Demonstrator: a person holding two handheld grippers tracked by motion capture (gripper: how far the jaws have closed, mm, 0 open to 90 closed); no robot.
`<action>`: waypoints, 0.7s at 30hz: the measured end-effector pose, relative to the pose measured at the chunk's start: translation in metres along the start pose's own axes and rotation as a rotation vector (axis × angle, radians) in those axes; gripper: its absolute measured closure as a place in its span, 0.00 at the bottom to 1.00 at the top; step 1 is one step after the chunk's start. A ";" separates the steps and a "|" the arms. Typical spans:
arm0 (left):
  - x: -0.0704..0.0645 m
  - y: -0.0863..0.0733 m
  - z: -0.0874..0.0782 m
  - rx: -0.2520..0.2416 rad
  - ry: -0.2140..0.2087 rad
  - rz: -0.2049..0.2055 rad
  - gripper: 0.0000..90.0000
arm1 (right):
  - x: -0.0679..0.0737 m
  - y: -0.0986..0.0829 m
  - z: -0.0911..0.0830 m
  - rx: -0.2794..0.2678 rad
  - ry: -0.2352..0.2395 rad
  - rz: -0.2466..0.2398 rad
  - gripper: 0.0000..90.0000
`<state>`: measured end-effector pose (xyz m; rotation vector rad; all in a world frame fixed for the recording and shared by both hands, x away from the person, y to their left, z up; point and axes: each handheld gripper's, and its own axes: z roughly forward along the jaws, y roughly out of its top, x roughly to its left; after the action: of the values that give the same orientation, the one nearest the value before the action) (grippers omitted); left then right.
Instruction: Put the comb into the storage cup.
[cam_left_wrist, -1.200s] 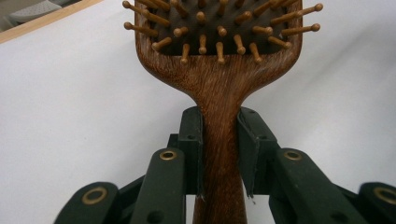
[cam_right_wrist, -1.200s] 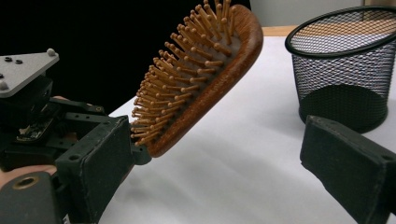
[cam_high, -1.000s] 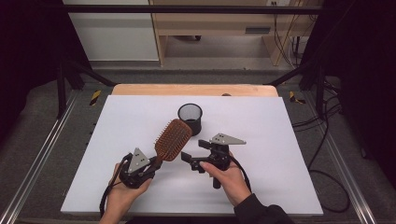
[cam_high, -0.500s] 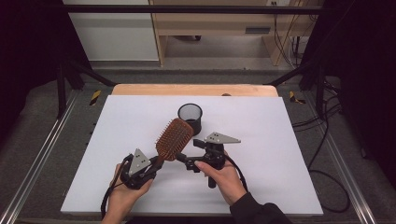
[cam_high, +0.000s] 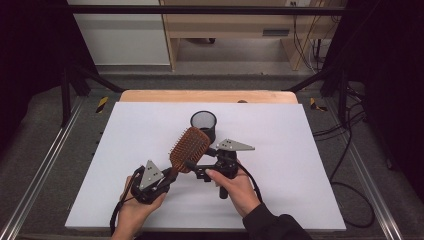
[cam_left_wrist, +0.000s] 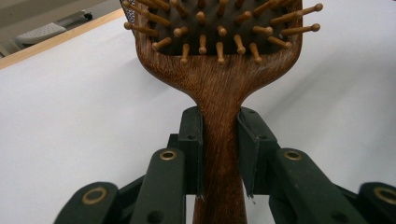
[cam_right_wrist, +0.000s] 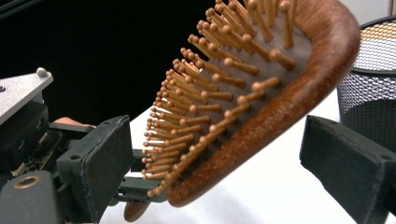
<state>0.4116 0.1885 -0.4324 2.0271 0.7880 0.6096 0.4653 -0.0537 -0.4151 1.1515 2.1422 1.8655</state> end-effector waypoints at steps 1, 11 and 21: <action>0.000 0.000 0.000 -0.001 0.001 0.004 0.81 | 0.000 0.001 0.000 0.001 -0.001 -0.002 0.11; -0.007 0.002 0.000 -0.018 -0.006 0.024 0.81 | 0.003 0.011 0.001 -0.015 0.007 -0.002 0.12; -0.009 0.003 -0.001 -0.031 -0.016 0.040 0.81 | 0.001 0.017 -0.002 -0.032 0.004 0.010 0.16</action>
<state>0.4056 0.1811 -0.4302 2.0211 0.7263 0.6243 0.4719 -0.0548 -0.3990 1.1551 2.1048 1.9002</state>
